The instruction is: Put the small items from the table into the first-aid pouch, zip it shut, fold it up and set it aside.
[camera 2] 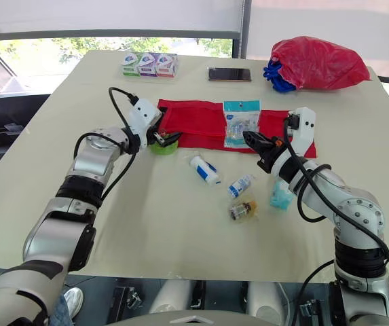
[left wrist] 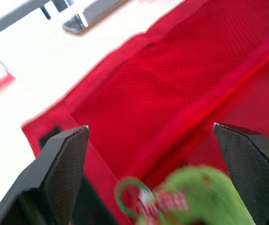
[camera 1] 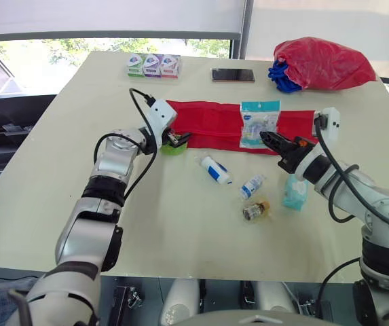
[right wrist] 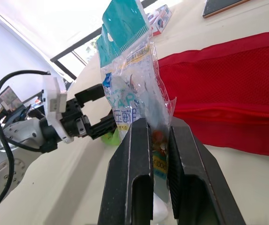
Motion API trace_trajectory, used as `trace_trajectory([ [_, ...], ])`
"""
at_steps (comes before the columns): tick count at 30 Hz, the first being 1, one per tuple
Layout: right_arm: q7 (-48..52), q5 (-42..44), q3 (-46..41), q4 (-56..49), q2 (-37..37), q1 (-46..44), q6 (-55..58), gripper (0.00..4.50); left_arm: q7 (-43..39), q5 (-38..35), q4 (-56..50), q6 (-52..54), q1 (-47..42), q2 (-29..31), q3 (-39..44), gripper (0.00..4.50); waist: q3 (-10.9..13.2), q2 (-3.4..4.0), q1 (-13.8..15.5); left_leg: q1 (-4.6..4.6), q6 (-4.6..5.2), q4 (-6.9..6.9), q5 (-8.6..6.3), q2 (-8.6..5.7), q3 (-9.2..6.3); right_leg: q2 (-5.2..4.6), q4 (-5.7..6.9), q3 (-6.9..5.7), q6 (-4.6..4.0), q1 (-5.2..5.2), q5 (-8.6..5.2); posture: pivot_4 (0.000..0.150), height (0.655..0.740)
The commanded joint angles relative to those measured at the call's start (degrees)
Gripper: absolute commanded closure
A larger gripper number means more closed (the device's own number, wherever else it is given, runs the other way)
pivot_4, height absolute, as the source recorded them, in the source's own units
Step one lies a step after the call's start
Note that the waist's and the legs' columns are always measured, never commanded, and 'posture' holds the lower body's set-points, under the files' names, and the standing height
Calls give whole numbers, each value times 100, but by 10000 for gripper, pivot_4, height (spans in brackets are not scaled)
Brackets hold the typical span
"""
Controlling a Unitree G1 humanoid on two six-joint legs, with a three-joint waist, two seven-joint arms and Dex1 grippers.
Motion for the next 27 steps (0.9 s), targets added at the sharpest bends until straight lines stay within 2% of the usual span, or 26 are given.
trace_trajectory([
  [1, -30, -5, -49, -299, 15, 38, -164, 44969, 342, 457, 697, -359, -479, -77, -121, 350, 0, 0, -3, 0, 0, 0, 0, 0, -1, 0, 2, -1, 0, 0, 0, 1500, 7400],
  [6, -57, -55, -75, -352, 6, 71, -209, 44969, 237, 909, 1178, -407, -732, -38, -386, 350, 0, 0, -13, -1, 1, 0, -1, 0, 0, 0, 2, -1, 3, -1, 0, 1500, 7400],
  [11, -77, -77, -95, -406, -27, 138, -267, 44969, -188, 1065, 767, -48, -521, 148, -462, 350, 0, 0, -26, 0, 1, 0, -1, 3, 0, 0, 5, 0, 2, -1, 0, 1500, 7400],
  [17, -40, -117, -74, -388, -23, 150, -301, 44969, 64, 1361, 788, -49, -578, 192, -498, 350, 0, 0, -20, 2, 1, 2, 0, 4, -1, 0, 12, 0, 2, -1, 0, 1500, 7400],
  [27, 55, -269, -37, -342, -12, 90, -327, 44969, 590, 1566, 1898, -726, -1176, -315, -517, 350, -1, -2, 4, 1, 2, 12, 0, 0, -2, -1, 17, -1, 4, 0, 1, 1500, 7400],
])
